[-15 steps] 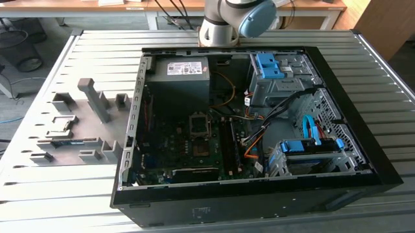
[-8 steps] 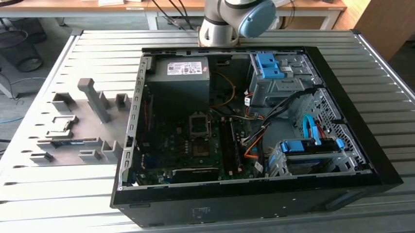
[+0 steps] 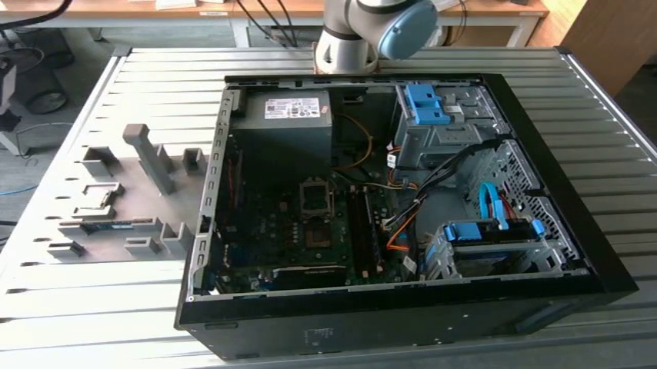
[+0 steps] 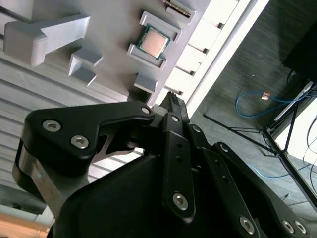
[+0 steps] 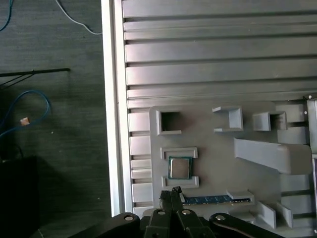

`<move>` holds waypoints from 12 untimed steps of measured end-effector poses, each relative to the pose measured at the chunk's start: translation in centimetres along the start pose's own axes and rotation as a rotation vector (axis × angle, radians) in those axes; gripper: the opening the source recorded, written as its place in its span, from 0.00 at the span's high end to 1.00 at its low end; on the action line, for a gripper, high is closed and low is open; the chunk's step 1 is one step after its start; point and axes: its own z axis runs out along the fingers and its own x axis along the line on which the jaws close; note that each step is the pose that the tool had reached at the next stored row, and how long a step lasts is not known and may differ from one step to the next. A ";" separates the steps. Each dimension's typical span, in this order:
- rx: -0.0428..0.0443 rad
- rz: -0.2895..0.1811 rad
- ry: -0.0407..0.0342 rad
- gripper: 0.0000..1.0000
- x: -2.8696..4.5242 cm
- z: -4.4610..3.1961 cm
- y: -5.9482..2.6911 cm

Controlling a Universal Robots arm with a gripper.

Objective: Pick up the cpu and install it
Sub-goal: 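Reach for the cpu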

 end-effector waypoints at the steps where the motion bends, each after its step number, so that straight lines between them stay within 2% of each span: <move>1: 0.0003 0.000 0.0003 0.90 -0.37 0.21 0.02; 12: 0.0005 0.000 0.0012 0.90 -2.34 2.25 0.09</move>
